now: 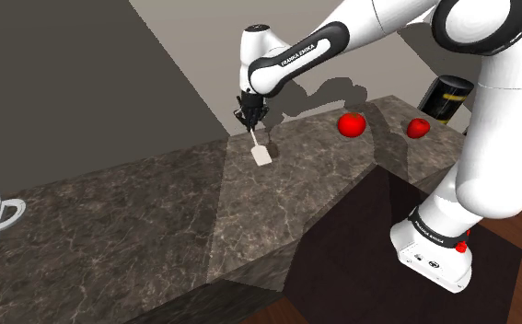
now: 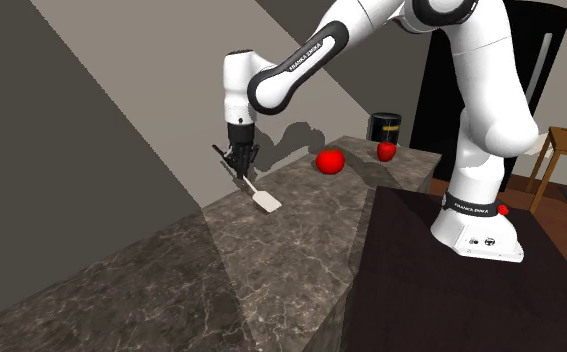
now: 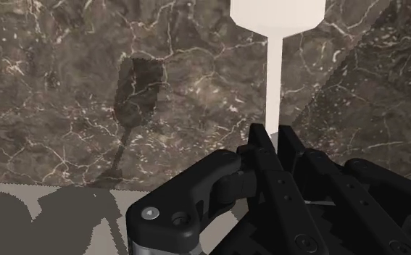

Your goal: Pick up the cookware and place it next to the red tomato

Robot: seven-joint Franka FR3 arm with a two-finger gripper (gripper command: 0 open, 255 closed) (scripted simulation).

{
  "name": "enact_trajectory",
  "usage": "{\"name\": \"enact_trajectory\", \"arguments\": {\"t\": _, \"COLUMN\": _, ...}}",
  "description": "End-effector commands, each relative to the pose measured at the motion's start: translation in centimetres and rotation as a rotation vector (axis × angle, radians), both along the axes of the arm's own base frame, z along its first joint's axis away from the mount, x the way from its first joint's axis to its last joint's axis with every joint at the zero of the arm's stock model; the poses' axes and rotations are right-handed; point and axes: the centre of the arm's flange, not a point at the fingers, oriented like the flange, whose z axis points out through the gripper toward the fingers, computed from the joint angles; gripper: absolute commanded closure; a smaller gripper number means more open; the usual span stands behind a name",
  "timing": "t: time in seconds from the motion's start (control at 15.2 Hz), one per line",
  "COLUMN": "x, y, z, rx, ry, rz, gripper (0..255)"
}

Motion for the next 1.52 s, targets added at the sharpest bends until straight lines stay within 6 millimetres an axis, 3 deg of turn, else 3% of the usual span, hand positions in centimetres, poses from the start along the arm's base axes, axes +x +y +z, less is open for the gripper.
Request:
{"name": "enact_trajectory", "arguments": {"t": 0.0, "x": -1.1, "y": -2.3, "z": -0.1, "rx": 0.0, "ry": 0.0, "rz": 0.0, "gripper": 255}}
{"name": "enact_trajectory", "arguments": {"t": 1.45, "x": -15.4, "y": -27.6, "z": -0.1, "rx": 0.0, "ry": 0.0, "rz": 0.0, "gripper": 255}}
